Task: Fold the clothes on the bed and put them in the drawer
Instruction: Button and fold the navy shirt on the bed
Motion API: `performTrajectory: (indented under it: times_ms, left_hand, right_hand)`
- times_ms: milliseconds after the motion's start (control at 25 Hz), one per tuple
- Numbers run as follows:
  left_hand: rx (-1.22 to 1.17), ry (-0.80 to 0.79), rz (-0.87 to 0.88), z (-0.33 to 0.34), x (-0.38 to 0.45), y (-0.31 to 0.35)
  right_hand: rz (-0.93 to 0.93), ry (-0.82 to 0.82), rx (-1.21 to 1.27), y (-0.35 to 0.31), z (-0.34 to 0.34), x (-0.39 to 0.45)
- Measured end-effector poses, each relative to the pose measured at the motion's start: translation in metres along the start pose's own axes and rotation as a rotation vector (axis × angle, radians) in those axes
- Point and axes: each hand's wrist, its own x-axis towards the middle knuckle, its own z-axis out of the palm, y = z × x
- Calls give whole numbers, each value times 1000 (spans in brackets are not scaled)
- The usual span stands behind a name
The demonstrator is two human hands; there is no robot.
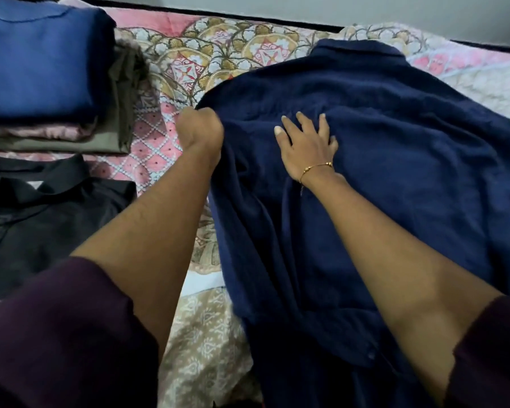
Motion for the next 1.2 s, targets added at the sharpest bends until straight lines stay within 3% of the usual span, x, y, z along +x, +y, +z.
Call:
performTrajectory:
  times_ms: [120,280,440,600,800,960,1080,1120,1200]
  left_hand:
    - [-23,11,20,-8,16,-5]
    - [-84,-16,46,-9,32,-11]
    - [-173,16,24,-11,32,-5]
    - [-122,-19,33,-14,29,-2]
    - [108,-403,-41,-34,-8,-20]
    - [183,-528,-112,-52,-29,-26]
    - [203,-688,-148,-63,-48,-36]
    - [226,-652,-107,-65,-50,-42]
    - [214,-423,-50,-68,-45,-53]
  right_hand:
    - [-122,24,-174,-19,7,15]
    - [-156,-129,-392,-28,19,34]
    - [-129,-199,-327,-30,20,37]
    - [14,-120,-241,-40,31,-4]
    - [-19,-123,-274,-44,42,-64]
    - [-51,66,-265,-61,45,-117]
    - [-30,-76,-140,-68,35,-136]
    - [-22,-134,-114,-67,34,-135]
    - [-5,-151,-48,-71,27,-134]
